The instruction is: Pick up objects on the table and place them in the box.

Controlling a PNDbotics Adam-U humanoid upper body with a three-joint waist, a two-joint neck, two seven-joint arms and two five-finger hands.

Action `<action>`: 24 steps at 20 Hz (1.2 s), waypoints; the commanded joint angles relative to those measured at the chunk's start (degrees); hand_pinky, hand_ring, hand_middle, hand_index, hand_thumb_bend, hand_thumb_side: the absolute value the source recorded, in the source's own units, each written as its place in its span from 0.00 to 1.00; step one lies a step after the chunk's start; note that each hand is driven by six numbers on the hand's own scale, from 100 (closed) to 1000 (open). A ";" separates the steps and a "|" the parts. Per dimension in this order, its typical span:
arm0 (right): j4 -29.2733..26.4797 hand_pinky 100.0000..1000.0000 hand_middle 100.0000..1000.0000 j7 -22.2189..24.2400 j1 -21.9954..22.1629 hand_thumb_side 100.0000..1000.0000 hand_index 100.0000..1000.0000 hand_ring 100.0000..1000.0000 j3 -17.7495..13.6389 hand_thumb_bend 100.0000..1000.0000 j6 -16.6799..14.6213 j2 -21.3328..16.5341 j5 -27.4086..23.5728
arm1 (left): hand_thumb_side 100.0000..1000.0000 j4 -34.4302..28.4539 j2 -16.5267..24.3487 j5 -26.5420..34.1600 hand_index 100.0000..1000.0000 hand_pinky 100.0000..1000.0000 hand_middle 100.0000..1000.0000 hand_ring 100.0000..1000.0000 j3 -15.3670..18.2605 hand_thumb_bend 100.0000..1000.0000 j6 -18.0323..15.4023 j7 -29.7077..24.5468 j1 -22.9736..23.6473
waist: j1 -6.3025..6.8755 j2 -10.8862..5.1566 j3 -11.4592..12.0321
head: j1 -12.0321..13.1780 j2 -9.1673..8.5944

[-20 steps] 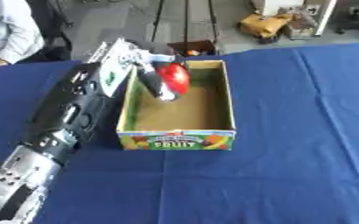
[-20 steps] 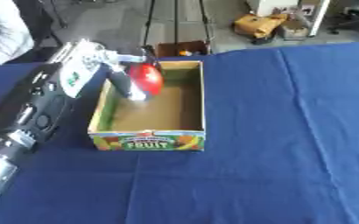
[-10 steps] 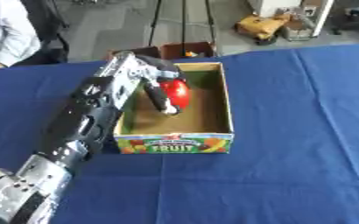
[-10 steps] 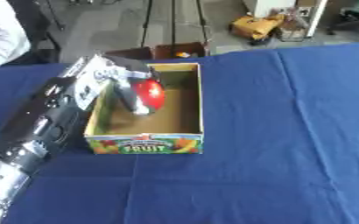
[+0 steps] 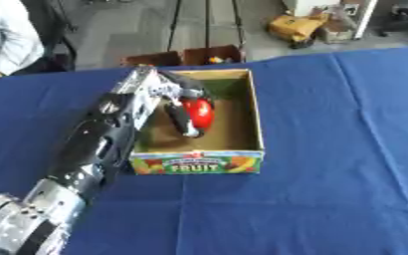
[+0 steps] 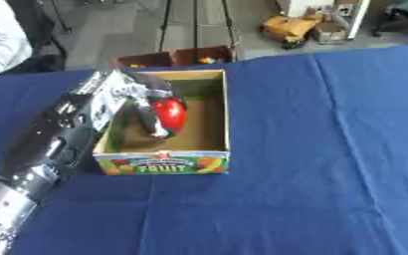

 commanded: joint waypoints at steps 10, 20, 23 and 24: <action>-0.86 0.73 0.51 -0.23 -0.23 0.81 0.77 0.76 -0.02 0.00 0.13 -0.65 -0.34 | 0.76 -1.56 0.08 4.92 0.98 1.00 0.90 1.00 0.83 0.00 -12.52 -9.76 -0.73 | -0.53 -1.05 0.25 | -0.31 -0.11; -0.86 0.73 0.51 -0.30 0.15 0.81 0.77 0.77 -0.15 0.00 0.20 -0.66 -0.30 | 0.67 -18.24 2.51 18.06 0.98 1.00 0.89 1.00 2.03 0.00 -8.21 -9.76 -0.71 | -0.70 -1.35 1.10 | -0.83 0.51; -0.86 0.73 0.51 -0.51 0.24 0.80 0.77 0.77 -0.29 0.00 0.18 -0.69 -0.18 | 0.66 -24.99 4.11 22.51 0.96 1.00 0.86 1.00 3.00 0.00 -5.86 -9.29 0.12 | -0.84 -1.34 1.57 | -1.26 0.75; -0.86 0.73 0.51 -0.61 0.24 0.80 0.77 0.77 -0.37 0.00 0.19 -0.68 -0.12 | 0.69 -27.45 4.57 24.61 0.96 1.00 0.84 0.95 3.30 0.00 -5.19 -8.68 0.63 | -0.90 -1.29 1.72 | -1.44 0.78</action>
